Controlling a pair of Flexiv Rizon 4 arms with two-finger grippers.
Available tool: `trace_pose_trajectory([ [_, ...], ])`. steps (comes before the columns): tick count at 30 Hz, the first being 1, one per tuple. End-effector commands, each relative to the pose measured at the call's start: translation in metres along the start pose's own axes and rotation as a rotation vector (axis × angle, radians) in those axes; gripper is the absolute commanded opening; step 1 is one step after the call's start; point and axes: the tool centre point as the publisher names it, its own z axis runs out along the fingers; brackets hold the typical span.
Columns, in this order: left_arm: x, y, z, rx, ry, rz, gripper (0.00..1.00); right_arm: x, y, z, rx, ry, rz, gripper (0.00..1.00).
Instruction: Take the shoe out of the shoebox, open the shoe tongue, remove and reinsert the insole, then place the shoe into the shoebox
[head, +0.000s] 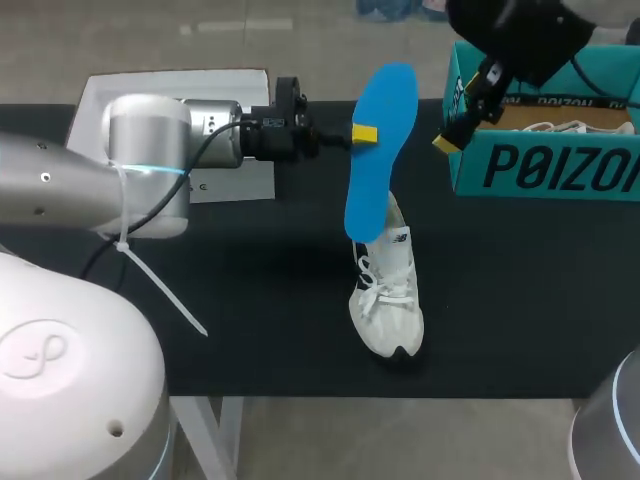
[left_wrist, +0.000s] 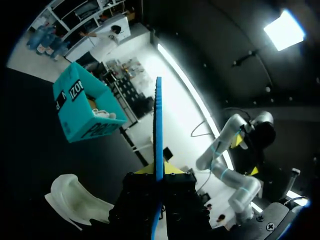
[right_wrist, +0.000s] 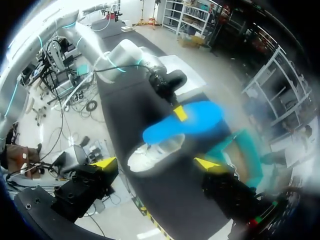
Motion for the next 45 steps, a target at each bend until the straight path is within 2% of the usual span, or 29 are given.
trace_pose_trajectory([
  [1,0.001,0.000,0.000,-0.001,-0.003,-0.001,0.00,0.020,0.027,0.006,0.057,-0.090,0.037,1.00],
  [4,0.001,0.000,0.000,-0.001,-0.003,-0.001,0.00,0.032,0.026,0.007,0.061,-0.140,0.054,1.00],
  [10,0.001,0.000,0.000,-0.001,-0.003,-0.001,0.00,0.049,0.020,0.012,0.050,-0.124,0.076,1.00],
  [13,0.001,0.000,0.000,-0.001,-0.003,-0.001,0.00,0.049,0.018,0.013,0.047,-0.096,0.089,1.00],
  [45,0.001,0.000,0.000,-0.001,-0.003,-0.001,0.00,0.047,0.018,0.012,0.040,-0.096,0.103,1.00],
])
